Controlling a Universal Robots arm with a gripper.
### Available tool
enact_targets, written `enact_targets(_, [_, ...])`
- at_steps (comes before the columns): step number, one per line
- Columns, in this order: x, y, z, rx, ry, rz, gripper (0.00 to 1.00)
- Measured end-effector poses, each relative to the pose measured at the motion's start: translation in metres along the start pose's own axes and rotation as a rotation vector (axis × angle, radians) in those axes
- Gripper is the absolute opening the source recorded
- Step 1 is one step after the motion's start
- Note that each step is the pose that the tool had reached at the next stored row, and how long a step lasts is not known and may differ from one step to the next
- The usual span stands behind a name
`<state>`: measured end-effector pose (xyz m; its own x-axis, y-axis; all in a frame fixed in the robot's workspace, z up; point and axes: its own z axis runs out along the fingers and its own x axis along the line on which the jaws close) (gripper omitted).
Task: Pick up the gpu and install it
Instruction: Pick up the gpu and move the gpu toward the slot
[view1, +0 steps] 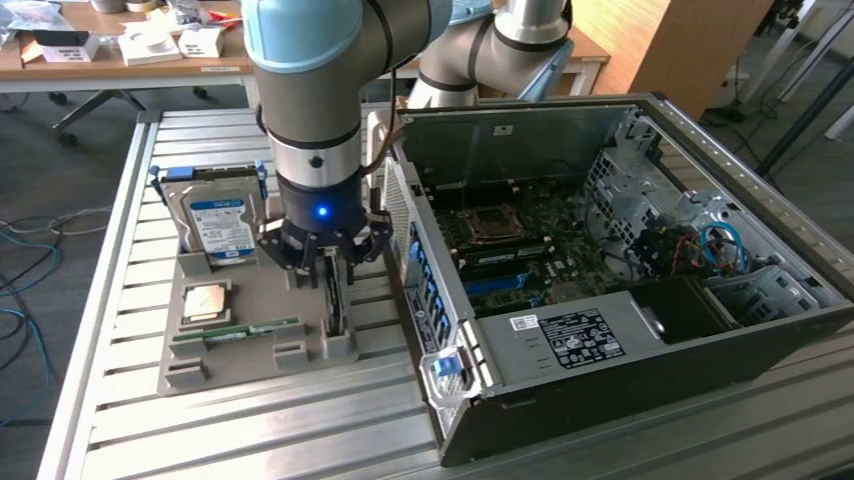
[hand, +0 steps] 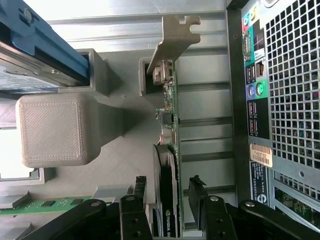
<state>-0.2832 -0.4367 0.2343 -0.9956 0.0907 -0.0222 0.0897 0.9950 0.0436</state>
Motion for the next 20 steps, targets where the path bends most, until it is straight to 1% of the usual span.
enact_targets(10, [-0.0004, -0.0022, 0.0003, 0.0004, -0.0002, 0.0, 0.47])
enact_targets(20, [-0.0003, -0.0026, 0.007, 0.0004, -0.0002, 0.0, 0.47])
